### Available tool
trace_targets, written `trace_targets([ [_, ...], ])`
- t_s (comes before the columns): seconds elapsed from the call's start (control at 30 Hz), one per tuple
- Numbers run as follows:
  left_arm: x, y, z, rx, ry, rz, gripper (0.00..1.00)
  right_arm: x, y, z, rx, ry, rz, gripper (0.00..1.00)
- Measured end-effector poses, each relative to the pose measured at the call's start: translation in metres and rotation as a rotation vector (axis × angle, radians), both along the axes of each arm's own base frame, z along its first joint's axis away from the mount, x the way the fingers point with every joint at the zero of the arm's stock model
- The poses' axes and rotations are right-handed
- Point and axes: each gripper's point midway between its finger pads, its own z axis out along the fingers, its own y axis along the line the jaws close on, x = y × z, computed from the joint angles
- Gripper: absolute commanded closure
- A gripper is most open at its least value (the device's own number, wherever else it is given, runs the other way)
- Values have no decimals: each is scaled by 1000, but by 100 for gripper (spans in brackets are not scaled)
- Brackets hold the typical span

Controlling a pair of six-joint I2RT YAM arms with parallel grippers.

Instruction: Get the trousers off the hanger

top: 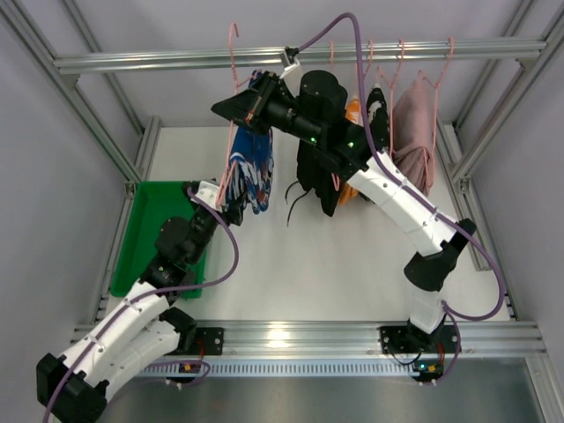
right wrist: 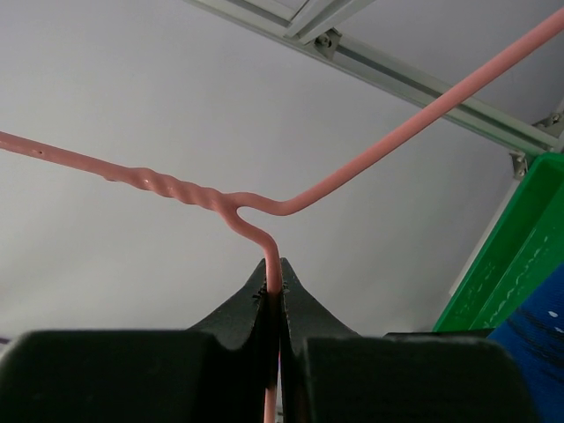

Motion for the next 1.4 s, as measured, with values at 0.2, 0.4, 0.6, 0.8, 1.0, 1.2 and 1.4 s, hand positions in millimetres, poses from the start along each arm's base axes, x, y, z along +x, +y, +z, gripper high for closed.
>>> trace_targets([
  [0.2, 6, 3, -4, 5, 15, 34, 21, 0, 2, -8, -14, 11, 5, 100],
  [0.4, 1, 6, 5, -21, -6, 35, 19, 0, 3, -12, -22, 17, 10, 100],
  [0.6, -4, 9, 13, -41, -28, 35, 20, 1, 3, -12, -21, 16, 9, 100],
  [0.8, -4, 9, 13, -43, -27, 34, 20, 1, 3, -12, -22, 15, 8, 100],
  [1.0, -4, 9, 13, -48, -25, 34, 20, 5, 0, -12, -22, 15, 0, 100],
  [1.2, -3, 10, 12, -52, -19, 40, 20, 9, -3, -12, -21, 15, -9, 100],
  [1.4, -3, 11, 12, -53, -17, 51, 20, 9, -3, -12, -21, 16, -10, 100],
])
